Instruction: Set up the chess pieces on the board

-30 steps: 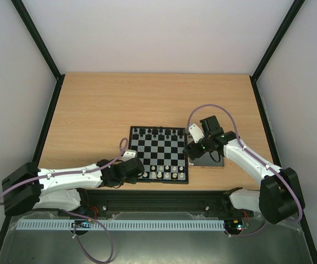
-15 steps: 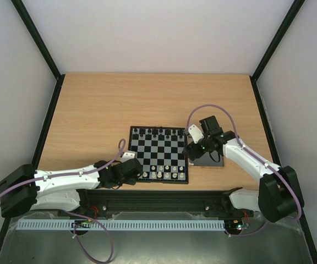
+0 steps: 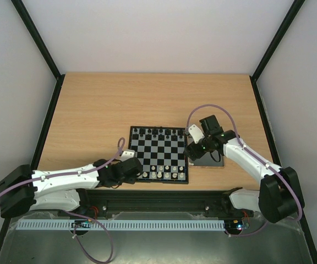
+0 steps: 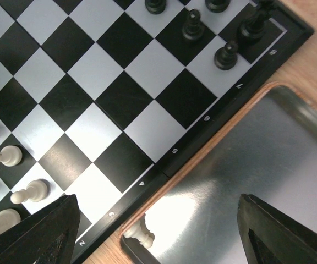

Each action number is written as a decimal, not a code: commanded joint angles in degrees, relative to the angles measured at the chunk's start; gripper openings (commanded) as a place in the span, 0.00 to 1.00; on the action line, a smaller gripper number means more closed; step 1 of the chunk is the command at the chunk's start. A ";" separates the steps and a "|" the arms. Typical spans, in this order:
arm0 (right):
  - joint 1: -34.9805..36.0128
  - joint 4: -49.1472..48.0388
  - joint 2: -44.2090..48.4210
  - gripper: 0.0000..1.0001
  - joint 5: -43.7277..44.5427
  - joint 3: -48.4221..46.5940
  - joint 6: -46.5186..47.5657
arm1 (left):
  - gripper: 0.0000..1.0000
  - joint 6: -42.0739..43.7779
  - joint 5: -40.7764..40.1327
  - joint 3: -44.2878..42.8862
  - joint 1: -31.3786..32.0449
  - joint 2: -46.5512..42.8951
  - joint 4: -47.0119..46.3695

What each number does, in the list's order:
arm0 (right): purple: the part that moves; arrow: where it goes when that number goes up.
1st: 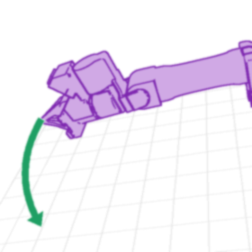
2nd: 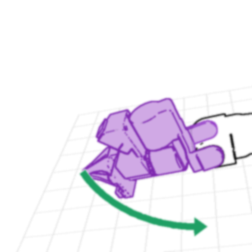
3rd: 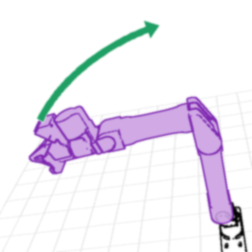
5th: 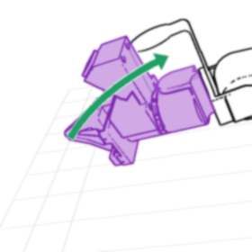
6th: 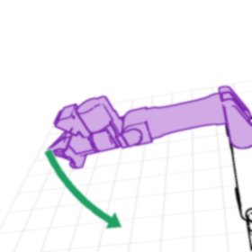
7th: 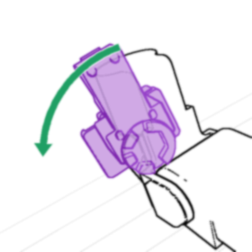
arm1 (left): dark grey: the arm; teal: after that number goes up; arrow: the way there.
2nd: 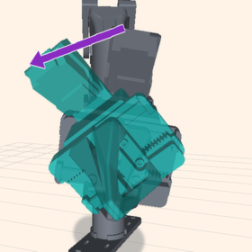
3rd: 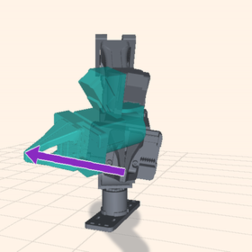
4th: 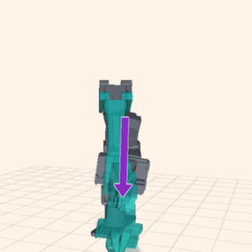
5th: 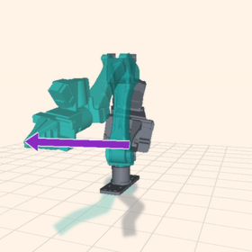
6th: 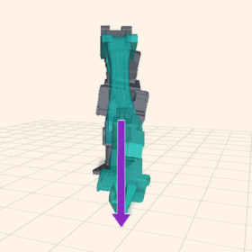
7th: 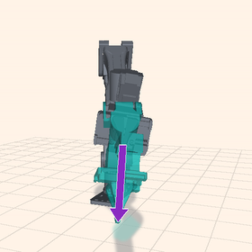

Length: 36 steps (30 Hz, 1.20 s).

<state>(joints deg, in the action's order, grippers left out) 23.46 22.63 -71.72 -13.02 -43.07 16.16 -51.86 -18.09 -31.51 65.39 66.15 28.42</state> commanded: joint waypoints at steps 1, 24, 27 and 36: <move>-0.71 5.75 1.67 0.78 4.61 -4.65 3.26 | 0.49 0.76 -4.08 -6.17 0.45 -3.31 6.52; -18.78 14.49 -20.73 0.42 9.25 -18.32 2.08 | 0.65 17.90 6.49 -11.15 -12.04 -2.39 -11.20; -18.77 13.09 -22.54 0.38 9.67 -17.40 1.39 | 0.65 17.44 7.15 -9.91 -12.03 -3.29 -11.26; -18.78 9.34 -25.95 0.28 12.93 -17.23 -1.10 | 0.65 15.67 8.03 -7.93 -12.04 -4.98 -12.72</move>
<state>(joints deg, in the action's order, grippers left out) 4.89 32.77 -96.57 -2.37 -60.77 16.91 -35.29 -11.00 -40.23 53.65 62.37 17.41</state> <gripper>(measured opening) 0.286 0.647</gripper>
